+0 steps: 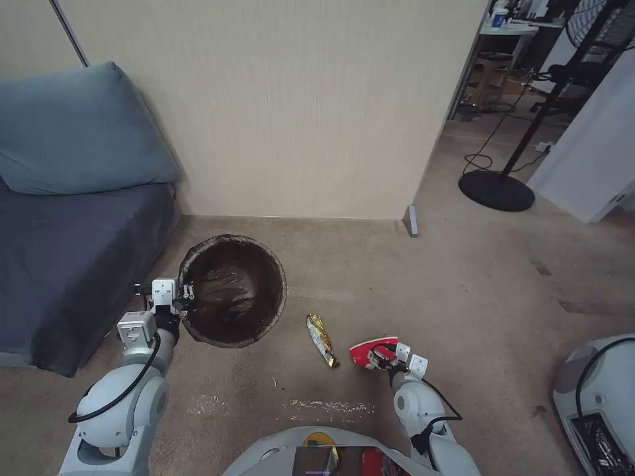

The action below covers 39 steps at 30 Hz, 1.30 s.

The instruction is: Pick up the trash bin, then pick up the garbage from the floor and place it into the trash bin.

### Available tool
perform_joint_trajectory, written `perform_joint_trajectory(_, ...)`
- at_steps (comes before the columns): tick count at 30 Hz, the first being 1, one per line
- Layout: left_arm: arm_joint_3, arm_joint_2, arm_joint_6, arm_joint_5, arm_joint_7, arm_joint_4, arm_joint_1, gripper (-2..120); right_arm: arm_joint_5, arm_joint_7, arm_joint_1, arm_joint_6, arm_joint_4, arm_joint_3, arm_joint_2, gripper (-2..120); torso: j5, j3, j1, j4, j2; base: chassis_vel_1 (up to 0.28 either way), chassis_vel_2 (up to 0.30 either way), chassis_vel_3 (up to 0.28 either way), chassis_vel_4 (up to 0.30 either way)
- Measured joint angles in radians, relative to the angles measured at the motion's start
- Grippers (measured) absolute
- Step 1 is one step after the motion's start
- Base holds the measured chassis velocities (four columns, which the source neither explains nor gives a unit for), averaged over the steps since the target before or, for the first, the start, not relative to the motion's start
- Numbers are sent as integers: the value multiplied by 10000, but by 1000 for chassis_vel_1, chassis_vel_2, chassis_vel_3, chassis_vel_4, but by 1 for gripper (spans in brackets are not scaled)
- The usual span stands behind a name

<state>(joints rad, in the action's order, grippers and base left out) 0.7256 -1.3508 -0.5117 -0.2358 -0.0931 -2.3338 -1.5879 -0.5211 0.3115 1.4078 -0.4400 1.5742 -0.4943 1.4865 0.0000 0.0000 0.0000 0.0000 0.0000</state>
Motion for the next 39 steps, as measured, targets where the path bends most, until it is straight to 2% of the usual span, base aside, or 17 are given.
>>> perform_joint_trajectory(12, 6, 0, 17, 1, 15, 76, 50, 3, -551, 678, -225, -203, -70, 213, 122, 100, -1, 0, 0, 0, 0, 0, 0, 0, 0)
perform_joint_trajectory(30, -11, 6, 63, 1, 29, 225, 120, 3, -633, 725, -252, -60, -206, 132, 120, 99, 0, 0, 0, 0, 0, 0, 0, 0, 0)
perform_joint_trajectory(31, -10, 6, 64, 1, 29, 227, 120, 3, -633, 724, -255, -49, -211, 133, 122, 98, 0, 0, 0, 0, 0, 0, 0, 0, 0)
perform_joint_trajectory(34, -5, 0, 91, 1, 36, 274, 130, 3, -630, 735, -286, 36, -261, 152, 143, 80, 0, 0, 0, 0, 0, 0, 0, 0, 0)
perform_joint_trajectory(35, -5, 0, 91, 1, 36, 274, 130, 3, -630, 735, -286, 36, -261, 152, 143, 80, 0, 0, 0, 0, 0, 0, 0, 0, 0)
perform_joint_trajectory(38, -10, -5, 112, 3, 40, 309, 139, 3, -627, 736, -290, 69, -283, 166, 147, 65, 0, 0, 0, 0, 0, 0, 0, 0, 0)
perform_joint_trajectory(39, -10, -5, 112, 3, 40, 309, 139, 3, -627, 736, -290, 69, -283, 166, 147, 65, 0, 0, 0, 0, 0, 0, 0, 0, 0)
